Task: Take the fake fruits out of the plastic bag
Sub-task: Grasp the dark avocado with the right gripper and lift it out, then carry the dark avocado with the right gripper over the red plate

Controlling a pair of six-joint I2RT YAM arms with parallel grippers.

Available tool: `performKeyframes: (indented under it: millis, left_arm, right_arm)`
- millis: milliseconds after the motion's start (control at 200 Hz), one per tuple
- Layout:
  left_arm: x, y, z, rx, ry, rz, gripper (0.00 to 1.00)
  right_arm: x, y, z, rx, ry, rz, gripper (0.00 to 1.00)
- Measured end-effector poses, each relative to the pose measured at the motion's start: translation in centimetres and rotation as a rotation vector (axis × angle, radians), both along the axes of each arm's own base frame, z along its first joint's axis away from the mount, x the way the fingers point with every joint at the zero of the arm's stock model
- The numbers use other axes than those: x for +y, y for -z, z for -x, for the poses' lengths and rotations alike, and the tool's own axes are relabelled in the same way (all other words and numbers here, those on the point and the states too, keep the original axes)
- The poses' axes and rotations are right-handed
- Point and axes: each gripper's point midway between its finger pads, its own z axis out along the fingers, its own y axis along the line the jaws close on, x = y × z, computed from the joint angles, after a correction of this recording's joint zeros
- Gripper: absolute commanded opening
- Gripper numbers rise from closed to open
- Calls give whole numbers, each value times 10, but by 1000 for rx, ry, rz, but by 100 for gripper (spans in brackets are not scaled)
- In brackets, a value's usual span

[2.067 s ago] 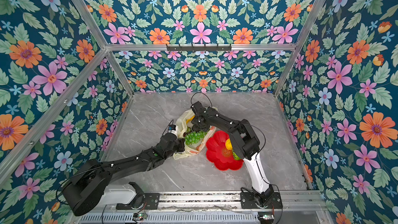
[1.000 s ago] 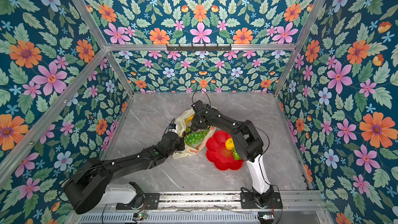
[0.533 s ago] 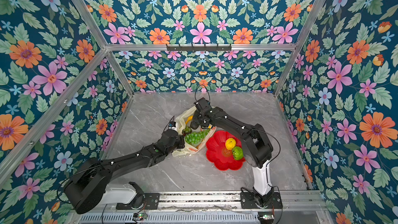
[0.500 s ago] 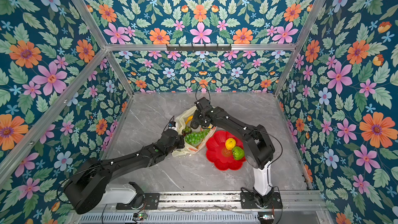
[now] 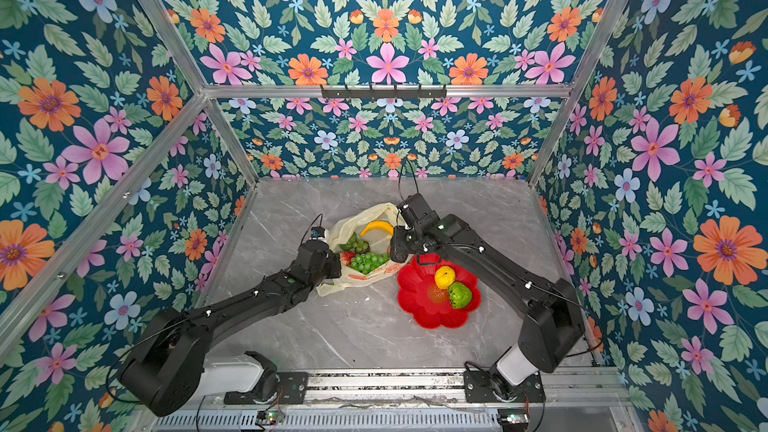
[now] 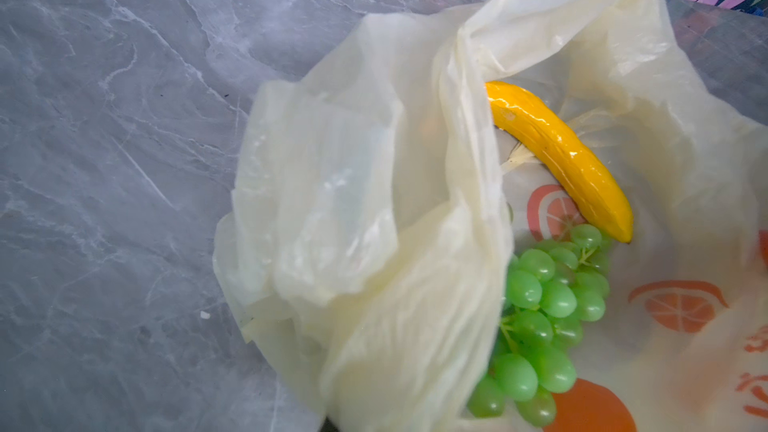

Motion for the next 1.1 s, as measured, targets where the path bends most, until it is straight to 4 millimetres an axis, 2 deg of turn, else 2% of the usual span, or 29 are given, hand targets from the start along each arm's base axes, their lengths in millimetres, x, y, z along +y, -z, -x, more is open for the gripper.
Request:
performKeyframes:
  millis: [160,425,685,970,1100]
  left_arm:
    - [4,3,-2,-2,-21,24,2]
    - [2,4,-1,-5,-22,51,2]
    - [2,5,-1,0,-24,56,2]
    - [2,5,-1,1,-25,61,2]
    - [2,2,-2,-7,-27,65,2]
  right_arm:
    - [-23,22,14,8,-20,109,45]
    - [-45,60,25,35,-44,237,45]
    - [-37,83,27,2,-139,384,45]
    - [-41,107,20,4,-164,517,45]
    - [-42,124,21,25,-182,583,45]
